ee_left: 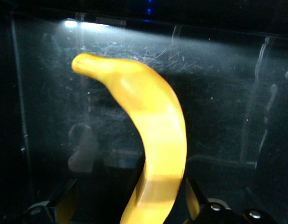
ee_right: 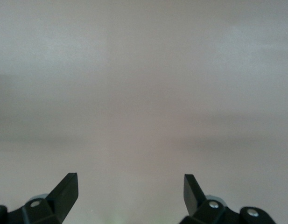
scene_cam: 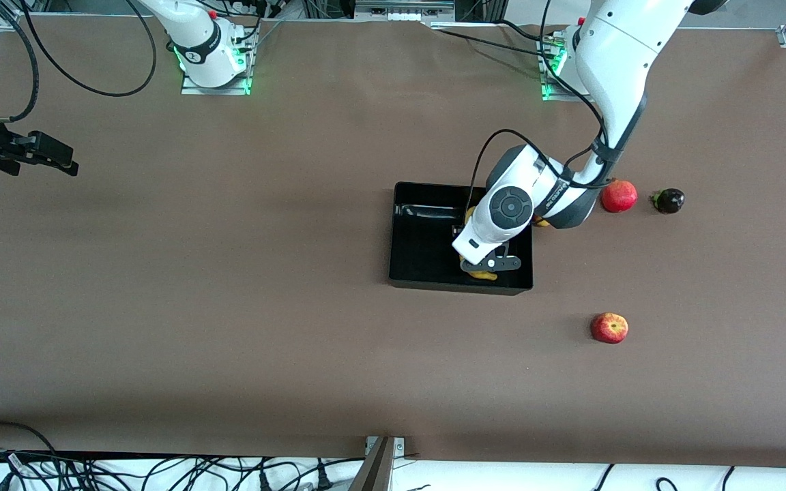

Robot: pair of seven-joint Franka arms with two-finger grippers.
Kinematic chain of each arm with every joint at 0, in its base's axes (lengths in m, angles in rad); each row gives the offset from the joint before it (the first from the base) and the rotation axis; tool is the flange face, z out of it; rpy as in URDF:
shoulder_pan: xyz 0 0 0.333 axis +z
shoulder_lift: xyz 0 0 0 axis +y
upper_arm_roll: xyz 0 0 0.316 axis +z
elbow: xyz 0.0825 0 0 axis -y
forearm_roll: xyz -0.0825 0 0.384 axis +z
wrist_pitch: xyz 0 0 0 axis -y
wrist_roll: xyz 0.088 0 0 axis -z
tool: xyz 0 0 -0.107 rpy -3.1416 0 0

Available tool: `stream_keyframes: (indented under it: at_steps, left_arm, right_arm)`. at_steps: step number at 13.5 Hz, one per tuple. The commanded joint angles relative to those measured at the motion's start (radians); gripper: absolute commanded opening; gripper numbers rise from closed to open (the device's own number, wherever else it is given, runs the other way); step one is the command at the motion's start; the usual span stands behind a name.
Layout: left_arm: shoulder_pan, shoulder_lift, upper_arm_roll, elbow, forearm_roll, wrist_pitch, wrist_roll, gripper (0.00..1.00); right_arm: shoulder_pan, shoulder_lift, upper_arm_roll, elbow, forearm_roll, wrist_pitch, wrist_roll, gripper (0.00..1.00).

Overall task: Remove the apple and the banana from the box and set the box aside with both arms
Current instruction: 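Lower the left gripper into the box and grasp the yellow banana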

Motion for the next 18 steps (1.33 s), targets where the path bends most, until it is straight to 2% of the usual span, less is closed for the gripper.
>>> stream_keyframes:
  at_steps: [1, 5, 7, 8, 9, 11, 14, 18]
  left_arm:
    - [-0.005, 0.028, 0.000, -0.005, -0.022, 0.051, -0.014, 1.00]
    - [-0.003, 0.046, 0.000, -0.005, -0.022, 0.076, -0.017, 0.98]
    - [-0.003, 0.048, 0.000, -0.005, -0.022, 0.076, -0.023, 0.74]
    - [-0.003, 0.048, 0.000, -0.005, -0.022, 0.076, -0.029, 0.53]
    - [-0.001, 0.049, 0.000, -0.005, -0.022, 0.076, -0.036, 0.23]
    - [0.002, 0.042, 0.000, -0.005, -0.022, 0.067, -0.041, 0.03]
    - [0.003, 0.013, 0.000, 0.001, -0.022, 0.045, -0.061, 0.00]
    - [0.008, -0.052, -0.009, 0.063, -0.026, -0.145, -0.061, 0.00]
  right_arm:
    - [-0.009, -0.001, 0.003, 0.009, 0.018, -0.014, 0.007, 1.00]
    - [-0.009, -0.001, 0.003, 0.009, 0.018, -0.014, 0.007, 1.00]
    - [-0.010, -0.001, 0.003, 0.009, 0.018, -0.014, 0.007, 1.00]
    - [-0.010, -0.001, 0.003, 0.009, 0.018, -0.014, 0.007, 1.00]
    - [-0.009, -0.001, 0.003, 0.009, 0.018, -0.014, 0.007, 1.00]
    - [-0.009, -0.001, 0.003, 0.009, 0.018, -0.014, 0.009, 1.00]
    - [-0.010, -0.001, 0.003, 0.010, 0.018, -0.014, 0.009, 1.00]
    - [-0.010, -0.001, 0.003, 0.009, 0.018, -0.014, 0.009, 1.00]
